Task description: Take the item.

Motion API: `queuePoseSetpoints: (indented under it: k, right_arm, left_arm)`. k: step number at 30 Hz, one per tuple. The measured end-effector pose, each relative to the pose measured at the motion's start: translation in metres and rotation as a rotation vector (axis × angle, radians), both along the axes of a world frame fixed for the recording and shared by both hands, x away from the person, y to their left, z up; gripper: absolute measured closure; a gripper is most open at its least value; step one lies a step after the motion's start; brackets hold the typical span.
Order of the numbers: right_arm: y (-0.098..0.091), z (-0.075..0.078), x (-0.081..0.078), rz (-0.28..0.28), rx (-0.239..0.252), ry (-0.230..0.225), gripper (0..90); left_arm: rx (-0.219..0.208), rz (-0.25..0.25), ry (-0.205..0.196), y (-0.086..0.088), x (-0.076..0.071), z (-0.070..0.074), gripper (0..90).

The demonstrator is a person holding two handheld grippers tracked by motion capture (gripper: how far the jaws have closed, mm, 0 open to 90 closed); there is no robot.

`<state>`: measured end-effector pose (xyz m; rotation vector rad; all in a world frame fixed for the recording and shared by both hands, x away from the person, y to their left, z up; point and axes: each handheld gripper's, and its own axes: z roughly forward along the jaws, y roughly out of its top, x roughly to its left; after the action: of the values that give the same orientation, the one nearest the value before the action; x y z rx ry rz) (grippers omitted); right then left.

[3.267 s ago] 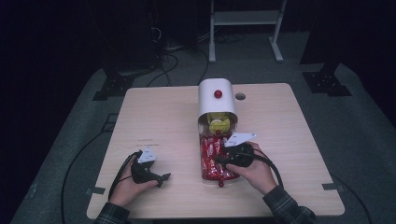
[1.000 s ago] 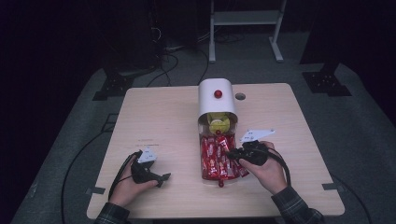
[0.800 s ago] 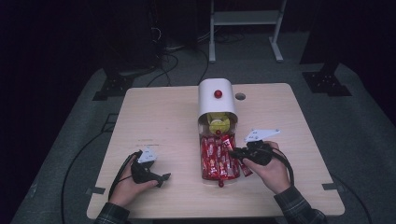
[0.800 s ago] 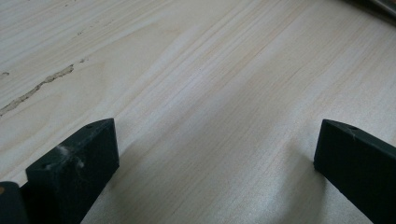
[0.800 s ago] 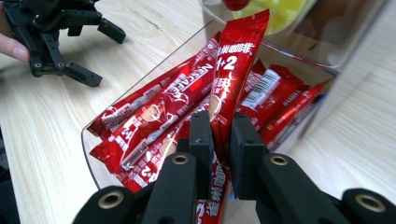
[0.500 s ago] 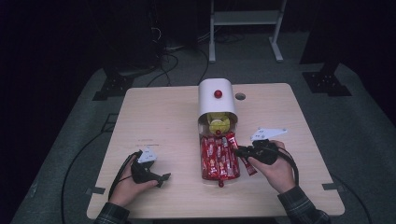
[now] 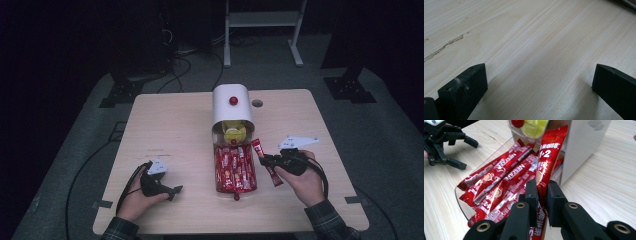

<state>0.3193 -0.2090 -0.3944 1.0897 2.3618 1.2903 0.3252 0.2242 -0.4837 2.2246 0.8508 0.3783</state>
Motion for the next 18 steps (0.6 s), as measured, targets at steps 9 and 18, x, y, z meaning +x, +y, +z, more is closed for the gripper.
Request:
queuePoseSetpoints:
  k: [9, 18]
  right_arm:
    - [-0.013, -0.002, -0.001, -0.033, 0.001, -0.002, 80.1]
    - [-0.028, -0.005, 0.001, -0.076, -0.001, 0.002, 80.3]
  left_arm:
    - [0.0, 0.0, 0.0, 0.0, 0.0, 0.0, 0.0]
    - [0.0, 0.0, 0.001, 0.0, 0.0, 0.0, 0.0]
